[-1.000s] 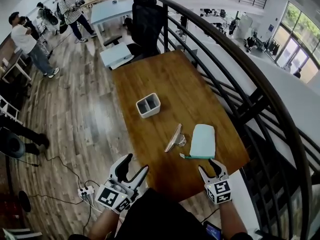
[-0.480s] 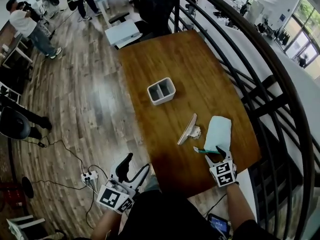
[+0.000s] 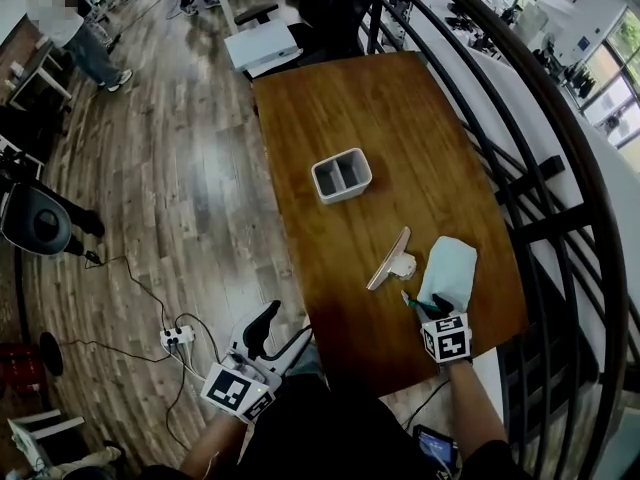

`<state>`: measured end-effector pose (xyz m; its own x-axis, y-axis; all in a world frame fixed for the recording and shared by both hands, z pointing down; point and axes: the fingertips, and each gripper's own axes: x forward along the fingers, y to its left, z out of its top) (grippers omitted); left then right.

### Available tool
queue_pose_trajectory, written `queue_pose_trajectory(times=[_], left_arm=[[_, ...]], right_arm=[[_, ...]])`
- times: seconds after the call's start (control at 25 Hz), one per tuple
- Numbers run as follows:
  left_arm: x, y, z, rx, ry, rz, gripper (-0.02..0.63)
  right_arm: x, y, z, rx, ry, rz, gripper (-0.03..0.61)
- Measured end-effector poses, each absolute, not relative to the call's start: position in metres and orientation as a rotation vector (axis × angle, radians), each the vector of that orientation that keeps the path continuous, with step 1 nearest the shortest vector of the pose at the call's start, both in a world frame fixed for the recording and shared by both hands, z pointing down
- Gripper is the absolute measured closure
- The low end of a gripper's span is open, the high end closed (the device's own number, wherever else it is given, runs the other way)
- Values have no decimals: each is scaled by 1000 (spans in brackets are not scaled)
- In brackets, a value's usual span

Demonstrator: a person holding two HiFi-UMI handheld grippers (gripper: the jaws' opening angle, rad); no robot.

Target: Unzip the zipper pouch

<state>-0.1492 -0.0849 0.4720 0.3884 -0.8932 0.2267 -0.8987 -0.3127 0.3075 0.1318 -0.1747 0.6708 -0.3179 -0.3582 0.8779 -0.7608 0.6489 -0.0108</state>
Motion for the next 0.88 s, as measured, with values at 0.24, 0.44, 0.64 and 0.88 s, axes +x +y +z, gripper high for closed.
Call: queue_pose_trajectory(times=[0.24, 0.44, 0.64, 0.88], left_arm=[[-153, -93, 472, 2311, -1558, 74, 330], [-142, -92, 477, 2332, -1497, 97, 330], [-118, -89, 486, 2388, -1364, 141, 330], [-80, -92, 494, 2465, -1136, 159, 334]], right_arm=[[129, -161, 674, 898, -1946, 684, 479], [125, -141, 671, 885, -1963, 798, 514], [109, -124, 647, 890, -2046, 931, 526], [95, -117, 609, 900, -2157, 1060, 534]])
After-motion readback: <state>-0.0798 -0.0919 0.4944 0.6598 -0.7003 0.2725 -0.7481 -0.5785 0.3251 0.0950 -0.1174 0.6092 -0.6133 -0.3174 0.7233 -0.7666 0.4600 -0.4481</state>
